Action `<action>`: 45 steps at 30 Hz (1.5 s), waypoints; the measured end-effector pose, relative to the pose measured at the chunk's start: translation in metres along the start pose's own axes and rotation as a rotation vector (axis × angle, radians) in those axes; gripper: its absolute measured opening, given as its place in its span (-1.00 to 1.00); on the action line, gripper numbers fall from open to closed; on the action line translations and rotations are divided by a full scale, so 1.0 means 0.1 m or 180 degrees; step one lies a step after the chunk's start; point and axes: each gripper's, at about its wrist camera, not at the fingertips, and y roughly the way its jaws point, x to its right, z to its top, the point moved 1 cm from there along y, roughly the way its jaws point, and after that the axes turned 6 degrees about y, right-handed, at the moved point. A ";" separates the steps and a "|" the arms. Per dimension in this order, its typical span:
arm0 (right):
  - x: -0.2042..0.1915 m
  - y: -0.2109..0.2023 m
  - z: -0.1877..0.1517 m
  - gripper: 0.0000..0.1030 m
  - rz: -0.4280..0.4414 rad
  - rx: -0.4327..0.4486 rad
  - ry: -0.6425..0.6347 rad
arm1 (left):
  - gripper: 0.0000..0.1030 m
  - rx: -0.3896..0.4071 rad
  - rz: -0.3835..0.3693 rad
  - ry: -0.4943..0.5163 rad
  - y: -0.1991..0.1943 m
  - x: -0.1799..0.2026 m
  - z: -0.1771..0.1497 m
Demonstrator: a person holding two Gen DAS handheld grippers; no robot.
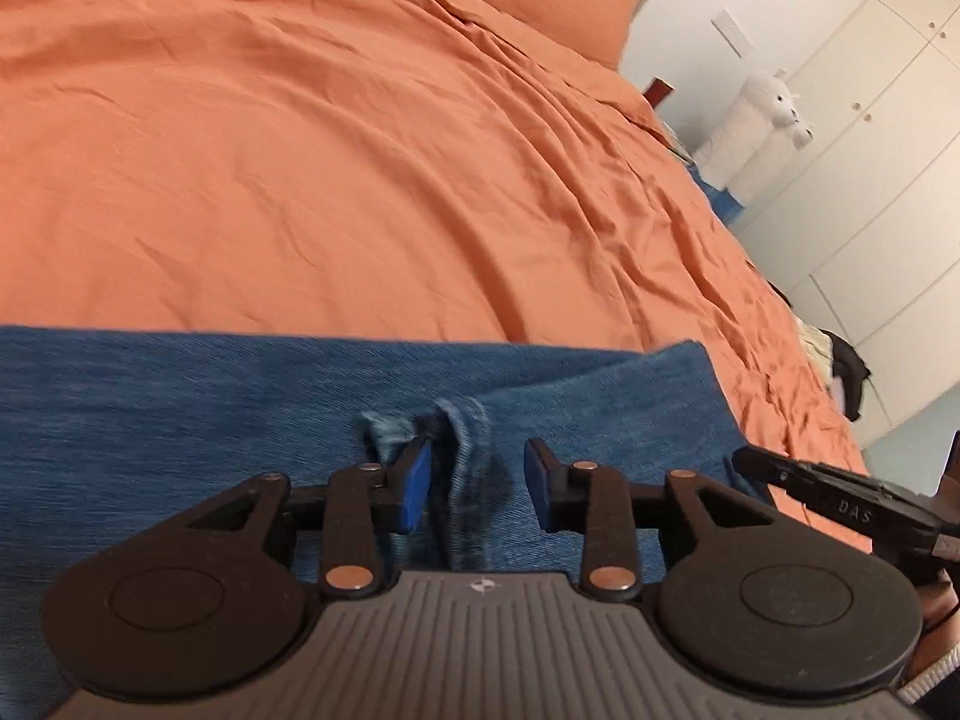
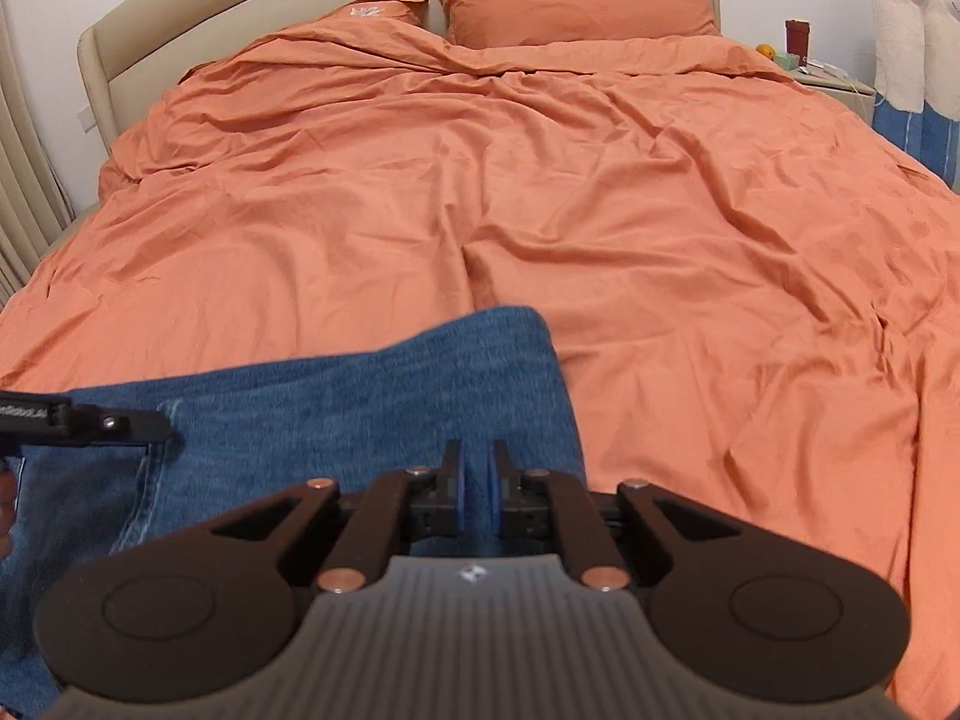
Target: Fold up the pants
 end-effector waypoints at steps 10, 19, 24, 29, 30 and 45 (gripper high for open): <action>0.07 -0.22 0.11 -0.98 -0.0141 0.0076 -0.0212 | -0.98 0.0447 0.0175 0.0304 -0.55 0.29 0.02; -0.07 0.43 0.47 -1.00 -0.0159 -0.0030 -0.0225 | -0.98 -0.0003 0.0350 0.0225 -0.01 0.03 -0.02; 0.02 0.91 0.40 -1.00 -0.0259 -0.0386 -0.0259 | -0.95 -0.0131 0.0454 0.0285 0.15 0.02 -0.06; 0.01 0.78 0.44 -1.00 -0.0218 -0.0416 -0.0282 | -0.91 -0.0233 0.0567 0.0444 0.15 0.12 -0.02; 0.03 0.65 0.43 -1.00 -0.0148 -0.0363 -0.0272 | -0.90 -0.0230 0.0572 0.0450 0.10 0.15 -0.01; 0.15 -0.79 -0.91 -0.63 -0.0406 -0.0054 -0.0899 | -0.88 -0.0370 0.0552 0.0858 -0.37 0.77 -0.63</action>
